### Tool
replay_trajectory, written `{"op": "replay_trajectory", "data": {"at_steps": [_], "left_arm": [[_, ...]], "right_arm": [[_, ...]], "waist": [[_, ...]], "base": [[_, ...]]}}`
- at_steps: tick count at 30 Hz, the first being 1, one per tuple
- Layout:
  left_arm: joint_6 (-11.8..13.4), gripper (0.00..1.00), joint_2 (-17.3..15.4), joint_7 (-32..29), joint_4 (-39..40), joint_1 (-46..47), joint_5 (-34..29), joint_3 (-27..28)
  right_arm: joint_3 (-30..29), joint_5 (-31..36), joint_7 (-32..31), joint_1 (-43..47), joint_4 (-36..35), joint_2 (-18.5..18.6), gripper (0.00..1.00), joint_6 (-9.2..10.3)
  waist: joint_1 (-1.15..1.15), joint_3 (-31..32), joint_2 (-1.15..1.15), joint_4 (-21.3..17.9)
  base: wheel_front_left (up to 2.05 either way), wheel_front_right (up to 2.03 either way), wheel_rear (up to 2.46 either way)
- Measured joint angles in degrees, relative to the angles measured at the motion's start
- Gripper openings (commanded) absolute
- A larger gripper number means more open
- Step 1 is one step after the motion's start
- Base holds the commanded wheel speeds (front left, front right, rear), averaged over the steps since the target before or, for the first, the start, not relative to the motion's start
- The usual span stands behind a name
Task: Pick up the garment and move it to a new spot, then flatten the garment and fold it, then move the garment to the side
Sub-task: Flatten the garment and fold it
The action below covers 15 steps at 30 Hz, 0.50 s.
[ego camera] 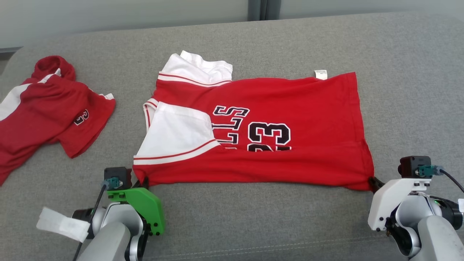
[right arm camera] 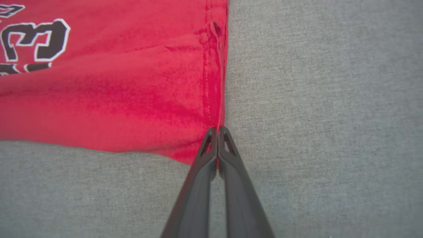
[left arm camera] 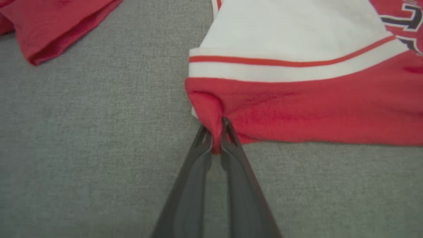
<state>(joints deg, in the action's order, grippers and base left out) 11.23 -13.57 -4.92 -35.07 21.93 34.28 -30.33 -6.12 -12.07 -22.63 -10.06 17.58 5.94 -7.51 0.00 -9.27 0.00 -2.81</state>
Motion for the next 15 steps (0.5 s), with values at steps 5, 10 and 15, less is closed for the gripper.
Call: {"op": "replay_trajectory", "data": {"at_steps": [5, 10, 15], "left_arm": [[0.9, 0.00, -0.7, 0.2, 2.6, -3.4, 0.5, -0.2], [2.2, 0.00, -0.9, -0.4, 6.4, -7.2, 1.1, -0.5], [3.5, 0.00, -1.8, -0.6, 11.3, -10.7, 1.4, -0.6]], "right_arm": [[1.4, -1.6, 0.0, 2.7, -1.8, 2.7, 0.00, -0.02], [2.1, -3.1, -0.5, 4.7, -2.6, 4.9, 0.00, -0.03], [1.6, -4.5, -1.2, 5.5, -3.8, 6.2, 0.00, -0.03]], "waist": [[0.00, 1.5, 0.00, 0.4], [0.00, 2.9, 0.00, 1.0], [0.00, 4.1, 0.00, 1.9]], "base": [[0.00, 0.00, 0.00], [0.00, 0.00, 0.00], [0.00, 0.00, 0.00]]}}
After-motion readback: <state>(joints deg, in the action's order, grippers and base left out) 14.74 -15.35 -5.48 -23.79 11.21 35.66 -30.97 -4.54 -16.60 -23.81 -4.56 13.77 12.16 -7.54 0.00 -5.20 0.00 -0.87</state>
